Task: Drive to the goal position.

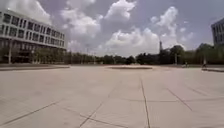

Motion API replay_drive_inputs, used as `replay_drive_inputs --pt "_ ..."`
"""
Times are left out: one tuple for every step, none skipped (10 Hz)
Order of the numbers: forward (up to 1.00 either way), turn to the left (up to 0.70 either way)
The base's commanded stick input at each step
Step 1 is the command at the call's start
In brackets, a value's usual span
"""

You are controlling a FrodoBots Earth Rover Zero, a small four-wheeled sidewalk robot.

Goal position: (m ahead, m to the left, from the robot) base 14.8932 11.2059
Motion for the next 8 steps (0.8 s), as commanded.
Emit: replay_drive_inputs --pt "0.70 0.01" --pt "0.70 0.01" --pt "0.70 0.01" --pt "0.70 0.01" --pt "0.70 0.01" --pt "0.70 0.01" --pt "0.70 0.01" --pt "0.70 0.01"
